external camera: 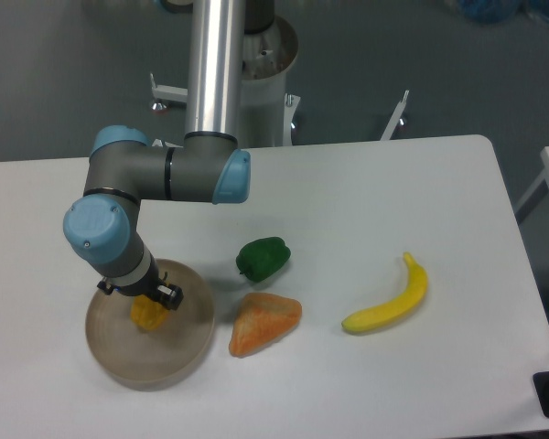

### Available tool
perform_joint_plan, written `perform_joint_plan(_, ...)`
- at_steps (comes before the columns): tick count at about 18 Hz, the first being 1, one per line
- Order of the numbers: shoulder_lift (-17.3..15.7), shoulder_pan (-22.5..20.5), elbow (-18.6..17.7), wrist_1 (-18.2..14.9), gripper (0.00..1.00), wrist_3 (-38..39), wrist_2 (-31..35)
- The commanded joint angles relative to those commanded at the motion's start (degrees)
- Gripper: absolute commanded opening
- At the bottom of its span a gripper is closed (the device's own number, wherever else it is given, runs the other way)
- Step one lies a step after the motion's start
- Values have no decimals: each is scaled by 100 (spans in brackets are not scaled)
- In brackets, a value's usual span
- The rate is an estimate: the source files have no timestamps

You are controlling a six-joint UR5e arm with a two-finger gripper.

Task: Place the yellow pepper on the plate

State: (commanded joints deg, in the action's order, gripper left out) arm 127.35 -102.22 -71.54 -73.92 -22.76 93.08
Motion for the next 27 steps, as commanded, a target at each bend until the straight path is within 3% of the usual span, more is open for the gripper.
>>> perform_joint_plan(7,-79,-18,70,0,100,-44,44)
perform_joint_plan(10,-193,-236,132,-26,100,-271,53)
perform_joint_plan(13,-483,-684,167,-61,100,-859,44)
perform_joint_plan(16,-563,-1106,176,-53,100,-1553,44)
perform_joint_plan(23,-282,-1994,694,44,100,-3566,44)
perform_joint_plan(27,-115,-2372,721,395,100,-4148,35)
